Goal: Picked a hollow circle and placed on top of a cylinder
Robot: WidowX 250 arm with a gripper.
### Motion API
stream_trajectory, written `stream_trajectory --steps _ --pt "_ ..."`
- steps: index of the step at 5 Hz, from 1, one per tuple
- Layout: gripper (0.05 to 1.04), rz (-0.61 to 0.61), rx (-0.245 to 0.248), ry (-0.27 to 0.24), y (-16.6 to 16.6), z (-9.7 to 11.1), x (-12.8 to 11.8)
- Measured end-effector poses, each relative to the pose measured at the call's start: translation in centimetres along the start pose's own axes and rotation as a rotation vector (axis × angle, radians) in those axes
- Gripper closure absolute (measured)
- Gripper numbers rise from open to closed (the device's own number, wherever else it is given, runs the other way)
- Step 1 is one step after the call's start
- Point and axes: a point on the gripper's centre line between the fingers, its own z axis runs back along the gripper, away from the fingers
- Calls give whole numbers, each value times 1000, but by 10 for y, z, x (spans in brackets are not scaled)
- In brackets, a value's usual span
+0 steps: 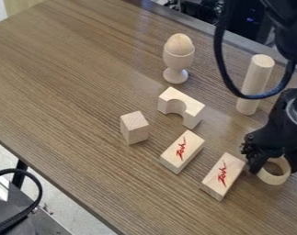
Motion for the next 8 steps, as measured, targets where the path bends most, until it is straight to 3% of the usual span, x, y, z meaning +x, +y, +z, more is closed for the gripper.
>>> stream_trajectory --steps 2,3,5,8 --pt "310 24 -104 -70 -14 54 27" --pt "310 64 -146 -119 -14 81 53" --pt "310 146 -185 -149 -2 96 92" --pt "310 185 -243 -166 -2 110 114"
